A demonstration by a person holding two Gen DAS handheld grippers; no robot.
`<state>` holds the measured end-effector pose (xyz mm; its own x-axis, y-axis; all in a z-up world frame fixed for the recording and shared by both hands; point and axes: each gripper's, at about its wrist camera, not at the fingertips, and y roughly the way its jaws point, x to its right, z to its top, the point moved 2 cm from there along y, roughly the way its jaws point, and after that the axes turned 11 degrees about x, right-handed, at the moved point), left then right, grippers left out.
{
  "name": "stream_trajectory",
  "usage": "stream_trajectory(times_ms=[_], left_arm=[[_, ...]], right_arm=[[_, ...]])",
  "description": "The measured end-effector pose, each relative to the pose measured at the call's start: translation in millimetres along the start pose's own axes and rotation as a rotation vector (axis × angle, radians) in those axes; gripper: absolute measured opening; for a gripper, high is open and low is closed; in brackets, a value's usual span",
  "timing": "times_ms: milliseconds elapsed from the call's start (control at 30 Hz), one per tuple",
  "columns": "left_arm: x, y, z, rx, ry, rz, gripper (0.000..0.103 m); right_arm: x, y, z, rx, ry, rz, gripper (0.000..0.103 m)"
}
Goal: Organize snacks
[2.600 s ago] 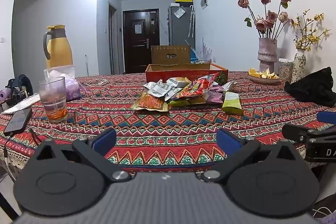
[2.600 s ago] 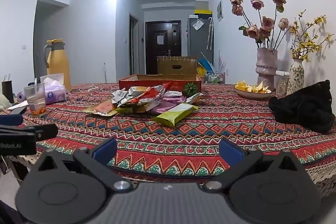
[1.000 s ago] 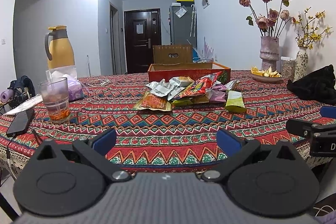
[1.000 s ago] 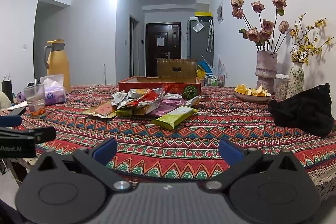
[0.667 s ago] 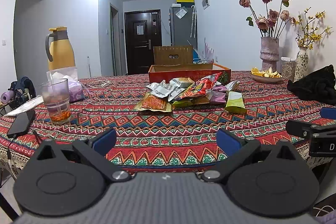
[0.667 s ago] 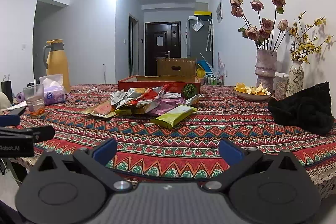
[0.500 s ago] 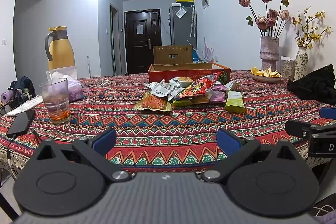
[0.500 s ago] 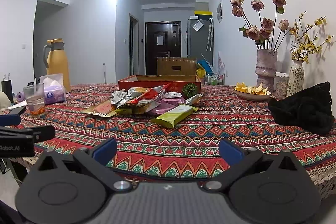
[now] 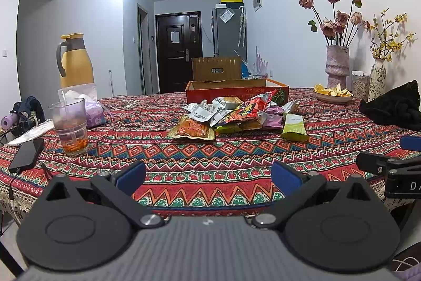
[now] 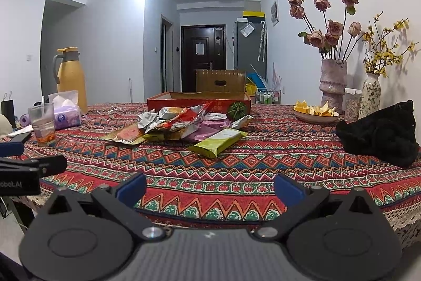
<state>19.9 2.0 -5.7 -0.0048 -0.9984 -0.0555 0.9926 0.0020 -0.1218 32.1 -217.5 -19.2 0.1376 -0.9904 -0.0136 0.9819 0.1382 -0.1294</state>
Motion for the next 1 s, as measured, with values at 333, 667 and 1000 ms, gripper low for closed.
stream_trajectory(times_ms=[333, 667, 1000], left_arm=[[0.6, 0.2, -0.2, -0.003, 0.001, 0.000, 0.103], [-7.4, 22.0, 1.6, -0.052, -0.023, 0.001, 0.103], [-15.1, 67.5, 5.1, -0.060, -0.018, 0.028, 0.103]], right_arm=[[0.1, 0.5, -1.7, -0.002, 0.002, 0.003, 0.103], [4.1, 15.1, -1.4, 0.011, 0.007, 0.004, 0.103], [14.7, 53.6, 4.7, 0.018, 0.004, -0.053, 0.103]])
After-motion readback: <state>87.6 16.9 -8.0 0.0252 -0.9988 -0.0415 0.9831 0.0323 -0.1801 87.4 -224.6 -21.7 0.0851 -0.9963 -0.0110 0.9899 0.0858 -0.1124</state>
